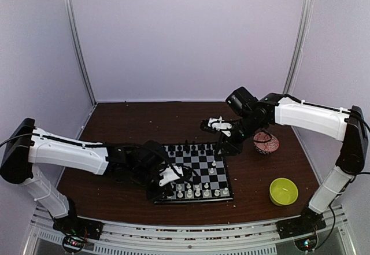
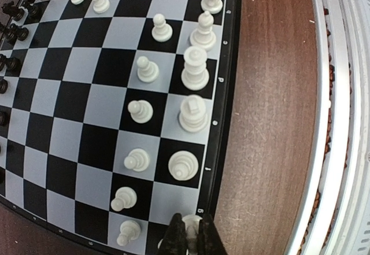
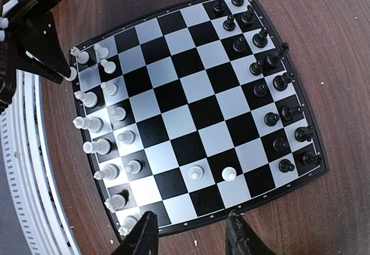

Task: Set up the chess pieces on the board
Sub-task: Place the knight at b1.

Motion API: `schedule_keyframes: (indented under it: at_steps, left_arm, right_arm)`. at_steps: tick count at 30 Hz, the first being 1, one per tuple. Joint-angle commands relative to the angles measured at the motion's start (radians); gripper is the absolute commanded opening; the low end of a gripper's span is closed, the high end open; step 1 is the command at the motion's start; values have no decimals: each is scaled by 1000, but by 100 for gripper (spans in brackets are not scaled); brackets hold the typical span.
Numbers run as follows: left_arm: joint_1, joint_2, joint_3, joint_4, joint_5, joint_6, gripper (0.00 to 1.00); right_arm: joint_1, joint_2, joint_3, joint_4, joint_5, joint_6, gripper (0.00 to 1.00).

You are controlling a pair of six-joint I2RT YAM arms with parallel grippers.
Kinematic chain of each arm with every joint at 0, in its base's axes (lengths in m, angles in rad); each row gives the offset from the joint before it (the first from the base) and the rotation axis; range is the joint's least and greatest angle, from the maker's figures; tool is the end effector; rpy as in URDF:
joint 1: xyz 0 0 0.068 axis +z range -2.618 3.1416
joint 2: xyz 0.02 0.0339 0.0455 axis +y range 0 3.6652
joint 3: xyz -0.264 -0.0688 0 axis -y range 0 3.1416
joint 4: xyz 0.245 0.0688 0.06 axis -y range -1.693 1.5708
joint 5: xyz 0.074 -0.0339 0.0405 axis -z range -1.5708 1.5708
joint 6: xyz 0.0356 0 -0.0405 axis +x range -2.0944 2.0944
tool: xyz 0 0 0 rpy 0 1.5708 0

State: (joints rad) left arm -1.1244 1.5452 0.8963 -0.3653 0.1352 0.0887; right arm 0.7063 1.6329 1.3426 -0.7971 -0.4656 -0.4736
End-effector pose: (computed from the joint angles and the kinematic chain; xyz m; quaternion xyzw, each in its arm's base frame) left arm 0.1262 -0.2749 0.1844 0.5621 0.7776 -0.1921 0.2060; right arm 0.2464 0.2312 0.2707 -0.5715 0.7543 0.2495 0.2053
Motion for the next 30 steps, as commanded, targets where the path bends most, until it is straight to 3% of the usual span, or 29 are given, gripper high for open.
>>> schedule_keyframes:
  at_steps: [1, 30]
  left_arm:
    - [-4, 28, 35, 71, 6, 16, 0]
    - [-5, 104, 43, 53, -81, -16, 9]
  right_arm:
    - [0, 15, 12, -16, -8, -11, 39]
    - [1, 35, 15, -30, -18, -16, 38]
